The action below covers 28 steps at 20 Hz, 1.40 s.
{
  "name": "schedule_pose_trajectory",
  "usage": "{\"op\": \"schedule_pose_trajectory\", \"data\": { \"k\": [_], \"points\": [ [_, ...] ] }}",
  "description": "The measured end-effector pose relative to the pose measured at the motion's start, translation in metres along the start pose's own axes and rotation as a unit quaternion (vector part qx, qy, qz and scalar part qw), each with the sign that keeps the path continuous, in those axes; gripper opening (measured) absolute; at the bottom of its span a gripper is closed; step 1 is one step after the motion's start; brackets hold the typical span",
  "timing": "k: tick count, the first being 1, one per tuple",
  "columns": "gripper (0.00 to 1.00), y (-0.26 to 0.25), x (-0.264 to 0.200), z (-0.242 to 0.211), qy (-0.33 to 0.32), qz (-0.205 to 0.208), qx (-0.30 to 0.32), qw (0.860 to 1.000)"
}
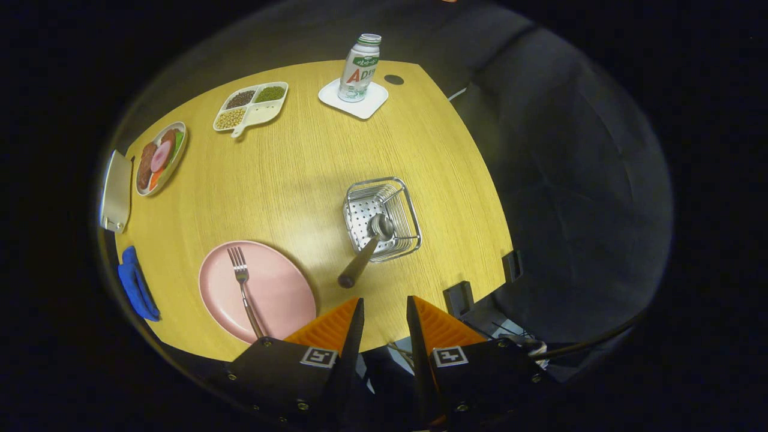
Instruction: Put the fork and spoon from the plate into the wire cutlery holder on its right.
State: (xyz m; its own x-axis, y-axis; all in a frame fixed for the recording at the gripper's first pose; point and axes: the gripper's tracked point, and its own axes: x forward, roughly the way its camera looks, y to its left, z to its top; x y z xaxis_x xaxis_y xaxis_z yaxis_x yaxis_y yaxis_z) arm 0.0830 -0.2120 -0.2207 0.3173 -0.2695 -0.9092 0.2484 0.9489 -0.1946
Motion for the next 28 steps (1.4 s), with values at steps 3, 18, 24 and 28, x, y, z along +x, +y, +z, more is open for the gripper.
{"op": "schedule_pose_trajectory", "data": {
  "k": [3,18,24,28],
  "points": [
    [0.43,0.012,-0.015,-0.005,-0.011,-0.006,-0.005,1.0],
    [0.48,0.131,-0.038,-0.049,-0.031,0.031,-0.102,0.994],
    [0.49,0.168,-0.021,-0.08,-0.007,0.062,-0.109,0.992],
    [0.49,0.178,-0.003,-0.093,0.01,0.069,-0.112,0.991]
  ]
}}
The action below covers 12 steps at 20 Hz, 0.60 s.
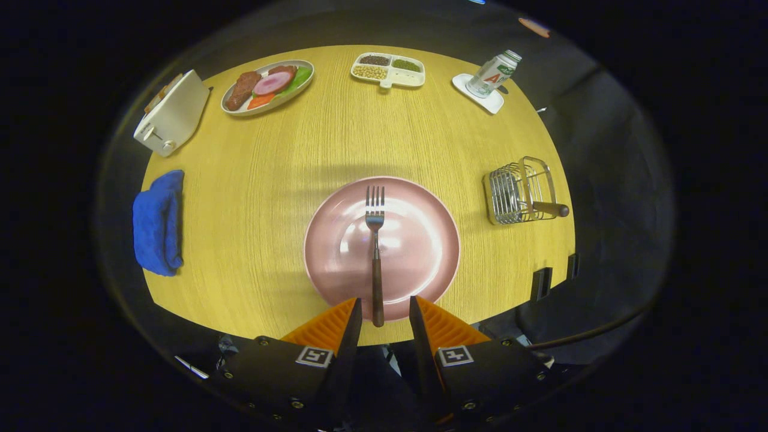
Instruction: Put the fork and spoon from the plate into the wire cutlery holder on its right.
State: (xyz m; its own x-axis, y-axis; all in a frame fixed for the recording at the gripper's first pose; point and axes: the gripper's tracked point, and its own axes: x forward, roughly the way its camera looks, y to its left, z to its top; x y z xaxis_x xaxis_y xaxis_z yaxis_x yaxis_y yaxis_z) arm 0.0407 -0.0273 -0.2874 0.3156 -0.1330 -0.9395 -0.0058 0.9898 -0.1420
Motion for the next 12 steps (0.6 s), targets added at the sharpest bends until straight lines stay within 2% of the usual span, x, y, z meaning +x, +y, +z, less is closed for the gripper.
{"op": "schedule_pose_trajectory", "data": {
  "k": [6,12],
  "points": [
    [0.49,0.012,0.043,-0.011,0.021,0.047,0.032,0.998],
    [0.49,0.013,0.074,-0.02,0.047,0.068,0.039,0.996]
  ]
}}
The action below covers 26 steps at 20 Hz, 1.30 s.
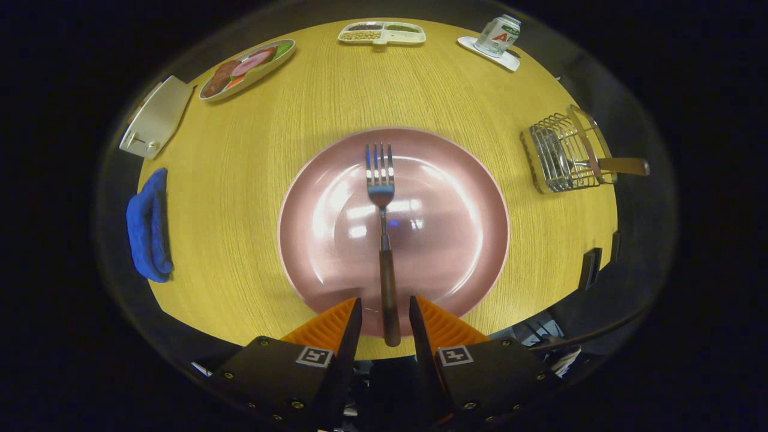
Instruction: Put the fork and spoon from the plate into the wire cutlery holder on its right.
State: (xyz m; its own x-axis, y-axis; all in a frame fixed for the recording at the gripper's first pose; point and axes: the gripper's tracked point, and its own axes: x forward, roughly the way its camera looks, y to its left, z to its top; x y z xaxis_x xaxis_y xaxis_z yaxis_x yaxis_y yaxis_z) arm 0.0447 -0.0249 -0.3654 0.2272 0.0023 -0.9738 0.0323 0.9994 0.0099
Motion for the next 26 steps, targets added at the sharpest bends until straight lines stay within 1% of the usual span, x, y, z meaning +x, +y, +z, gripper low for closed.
{"op": "schedule_pose_trajectory", "data": {
  "k": [8,13,14,15,16,17,19,20,23,26],
  "points": [
    [0.49,0.005,0.016,0.001,0.01,0.015,-0.001,1.0],
    [0.49,0.009,0.024,0.003,0.008,0.035,0.008,0.999],
    [0.49,0.006,0.02,0.006,0.005,0.032,0.01,0.999],
    [0.48,0.002,0.026,0.005,0.005,0.022,0.01,1.0],
    [0.45,0.001,0.019,0.005,0.008,0.026,0.005,1.0],
    [0.13,0.001,0.024,0.004,0.007,0.024,0.001,1.0],
    [0.13,-0.005,0.026,0.005,-0.001,0.012,0.006,1.0],
    [0.08,-0.005,0.024,0.005,-0.002,0.012,0.013,1.0],
    [0.08,-0.003,0.025,0.004,-0.003,0.022,0.031,0.999],
    [0.08,-0.002,0.021,0.006,-0.005,0.029,0.035,0.999]
  ]
}}
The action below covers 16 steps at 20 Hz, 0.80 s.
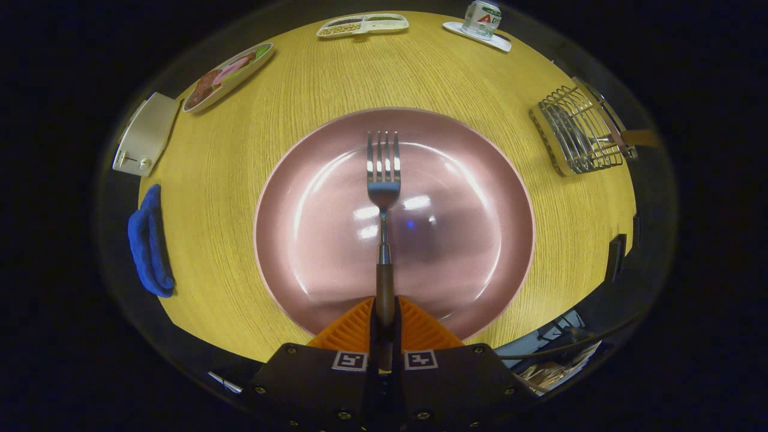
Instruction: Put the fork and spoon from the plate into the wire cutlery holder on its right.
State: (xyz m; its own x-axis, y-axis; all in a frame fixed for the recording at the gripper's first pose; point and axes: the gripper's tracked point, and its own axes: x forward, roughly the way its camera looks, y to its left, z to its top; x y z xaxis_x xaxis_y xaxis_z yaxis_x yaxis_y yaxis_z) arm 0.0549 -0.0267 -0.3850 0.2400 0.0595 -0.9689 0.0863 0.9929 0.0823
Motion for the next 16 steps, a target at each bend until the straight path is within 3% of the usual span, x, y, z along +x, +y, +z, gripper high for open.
{"op": "schedule_pose_trajectory", "data": {
  "k": [16],
  "points": [
    [0.08,-0.001,-0.07,0.019,-0.053,-0.072,-0.042,0.995]
  ]
}}
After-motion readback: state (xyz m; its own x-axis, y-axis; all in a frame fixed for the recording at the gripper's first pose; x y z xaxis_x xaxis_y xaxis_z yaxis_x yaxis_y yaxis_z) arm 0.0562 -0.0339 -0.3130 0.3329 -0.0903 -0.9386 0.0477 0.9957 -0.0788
